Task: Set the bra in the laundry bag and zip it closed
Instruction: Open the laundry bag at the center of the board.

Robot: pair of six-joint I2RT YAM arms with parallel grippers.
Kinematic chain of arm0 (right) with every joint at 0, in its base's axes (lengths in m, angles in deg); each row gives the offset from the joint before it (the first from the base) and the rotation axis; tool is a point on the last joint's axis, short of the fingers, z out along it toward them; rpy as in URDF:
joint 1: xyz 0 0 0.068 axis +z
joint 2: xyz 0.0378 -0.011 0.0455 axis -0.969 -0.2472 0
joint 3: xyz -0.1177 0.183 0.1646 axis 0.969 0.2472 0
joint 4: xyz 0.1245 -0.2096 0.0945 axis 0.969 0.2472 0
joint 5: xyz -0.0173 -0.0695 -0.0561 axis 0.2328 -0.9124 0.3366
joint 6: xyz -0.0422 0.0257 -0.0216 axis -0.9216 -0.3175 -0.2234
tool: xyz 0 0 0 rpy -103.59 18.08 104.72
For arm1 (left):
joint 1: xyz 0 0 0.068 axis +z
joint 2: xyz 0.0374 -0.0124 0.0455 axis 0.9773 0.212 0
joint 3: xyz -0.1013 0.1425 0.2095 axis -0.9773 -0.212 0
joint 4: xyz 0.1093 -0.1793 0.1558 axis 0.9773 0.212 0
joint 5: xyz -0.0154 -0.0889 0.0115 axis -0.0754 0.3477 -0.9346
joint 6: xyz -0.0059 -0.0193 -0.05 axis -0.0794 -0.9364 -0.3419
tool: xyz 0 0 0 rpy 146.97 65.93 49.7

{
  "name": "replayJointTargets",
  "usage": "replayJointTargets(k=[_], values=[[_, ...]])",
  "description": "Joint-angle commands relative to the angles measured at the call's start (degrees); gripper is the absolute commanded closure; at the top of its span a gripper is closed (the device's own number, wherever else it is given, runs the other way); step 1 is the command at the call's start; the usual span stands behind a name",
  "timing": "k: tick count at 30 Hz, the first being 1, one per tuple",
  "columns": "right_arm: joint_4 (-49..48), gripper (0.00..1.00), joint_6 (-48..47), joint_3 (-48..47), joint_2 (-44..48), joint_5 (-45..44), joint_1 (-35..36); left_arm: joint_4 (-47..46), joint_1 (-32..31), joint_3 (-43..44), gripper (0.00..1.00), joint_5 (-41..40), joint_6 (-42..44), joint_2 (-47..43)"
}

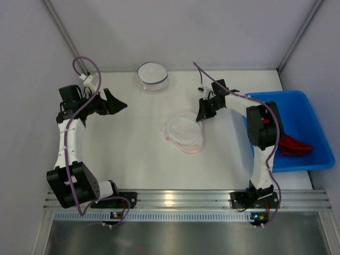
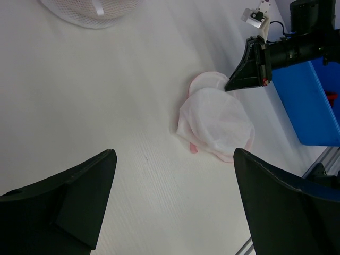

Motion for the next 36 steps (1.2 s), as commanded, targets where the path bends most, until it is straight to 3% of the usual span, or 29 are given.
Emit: replayJointTargets(k=[1, 9, 15, 21, 32, 36], values=[[-2.12, 1.0, 0.07, -0.72, 6.14, 2.75, -1.56, -2.62, -0.11, 0.26, 0.03, 0.52, 0.08, -1.11], [-2.04, 1.0, -1.41, -2.56, 21.7, -5.39, -0.96, -2.62, -0.2, 0.61, 0.03, 0.08, 0.35, -0.41], [-0.54, 1.0, -9.24, -0.02, 25.49, -21.57, 9.76, -2.62, -0.2, 1.4, 0.03, -0.1, -0.01, 0.47], [-1.25, 1.0, -6.62, 2.28, 24.35, -21.42, 16.54, -2.62, -0.29, 0.88, 0.03, -0.01, 0.26, -0.49], [-3.62, 1.0, -7.05, -0.89, 25.4, -19.31, 17.94, -2.62, -0.55, -3.6, 0.09, 2.1, 0.17, -1.55], [-3.8, 1.0, -6.0, -2.91, 25.05, -24.83, 18.56, -2.53, -1.08, -4.31, 0.14, 2.54, -0.01, -1.37]])
